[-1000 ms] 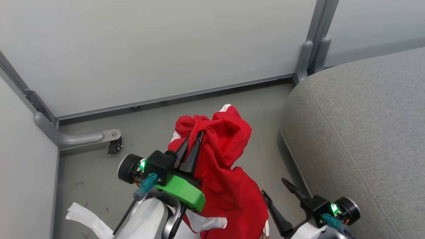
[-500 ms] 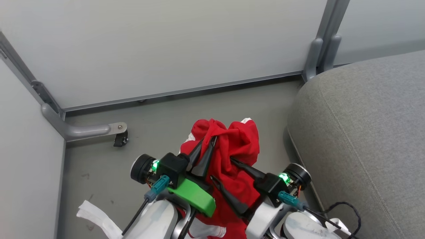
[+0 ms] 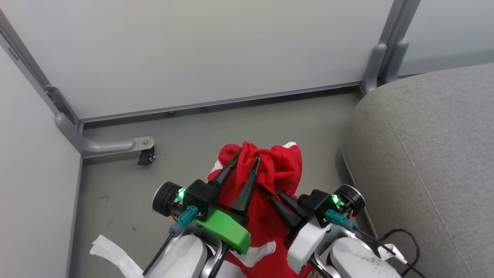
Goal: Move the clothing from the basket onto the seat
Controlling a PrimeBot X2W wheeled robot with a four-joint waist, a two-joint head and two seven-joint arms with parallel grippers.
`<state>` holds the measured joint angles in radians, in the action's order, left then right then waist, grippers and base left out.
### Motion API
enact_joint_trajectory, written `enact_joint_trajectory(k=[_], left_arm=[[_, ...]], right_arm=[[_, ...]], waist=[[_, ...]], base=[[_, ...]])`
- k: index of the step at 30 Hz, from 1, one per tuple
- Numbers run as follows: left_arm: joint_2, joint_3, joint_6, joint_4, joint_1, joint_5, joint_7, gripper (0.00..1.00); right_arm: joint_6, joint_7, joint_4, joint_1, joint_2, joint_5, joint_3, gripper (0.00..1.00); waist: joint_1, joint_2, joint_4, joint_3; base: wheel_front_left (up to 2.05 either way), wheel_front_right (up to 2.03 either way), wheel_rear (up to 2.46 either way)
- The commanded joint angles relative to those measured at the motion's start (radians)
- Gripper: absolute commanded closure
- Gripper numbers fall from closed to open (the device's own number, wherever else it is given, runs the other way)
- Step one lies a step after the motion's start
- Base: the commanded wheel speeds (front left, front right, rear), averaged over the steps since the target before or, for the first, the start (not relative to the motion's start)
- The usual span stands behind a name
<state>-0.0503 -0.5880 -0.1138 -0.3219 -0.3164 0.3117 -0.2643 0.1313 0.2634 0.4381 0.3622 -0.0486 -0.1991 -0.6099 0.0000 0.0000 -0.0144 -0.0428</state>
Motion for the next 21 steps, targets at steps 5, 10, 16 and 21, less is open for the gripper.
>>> enact_joint_trajectory(k=[5,10,16,21], left_arm=[[-0.001,0.044,0.011,-0.02,0.032,-0.037,0.0,0.0],[-0.001,0.084,0.003,-0.029,0.054,-0.061,0.0,0.0],[-0.002,0.127,-0.007,-0.032,0.078,-0.104,0.0,0.0],[-0.004,0.142,-0.013,-0.036,0.088,-0.129,0.0,0.0]], right_arm=[[-0.001,0.002,-0.048,-0.051,-0.004,-0.01,0.054,1.0],[-0.001,0.002,-0.08,-0.086,-0.004,-0.003,0.093,1.0],[-0.001,0.002,-0.108,-0.106,-0.003,0.002,0.126,1.0],[-0.001,0.002,-0.123,-0.111,-0.003,0.031,0.152,1.0]], waist=[[0.0,0.0,0.098,-0.008],[0.0,0.0,0.221,-0.021],[0.0,0.0,0.388,-0.048],[0.0,0.0,0.496,-0.066]], base=[[0.0,0.0,0.0],[0.0,0.0,0.0],[0.0,0.0,0.0],[0.0,0.0,0.0]])
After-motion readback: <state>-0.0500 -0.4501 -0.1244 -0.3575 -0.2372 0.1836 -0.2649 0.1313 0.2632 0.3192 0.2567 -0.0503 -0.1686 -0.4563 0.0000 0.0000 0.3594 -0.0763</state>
